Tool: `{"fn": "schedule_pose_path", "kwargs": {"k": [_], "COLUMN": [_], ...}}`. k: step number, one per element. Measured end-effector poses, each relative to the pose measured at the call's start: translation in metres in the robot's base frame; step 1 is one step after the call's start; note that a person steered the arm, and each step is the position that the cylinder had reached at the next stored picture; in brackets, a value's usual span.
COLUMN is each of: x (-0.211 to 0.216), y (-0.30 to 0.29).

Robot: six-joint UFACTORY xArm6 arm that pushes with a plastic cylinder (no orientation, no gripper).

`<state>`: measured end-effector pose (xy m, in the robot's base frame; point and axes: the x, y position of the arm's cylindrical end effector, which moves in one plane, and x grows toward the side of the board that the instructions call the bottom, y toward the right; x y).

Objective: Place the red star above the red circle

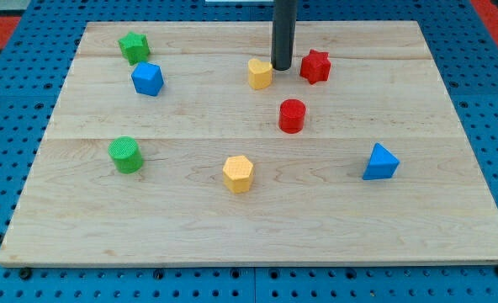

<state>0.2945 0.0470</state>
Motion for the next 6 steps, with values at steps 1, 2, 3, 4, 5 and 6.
{"fn": "schedule_pose_path", "kwargs": {"k": [1,2,3,4,5,6], "x": [-0.025,-0.040,-0.041,0.012,0.031,0.006], "y": [0.021,0.062,0.067,0.064,0.041,0.004]}}
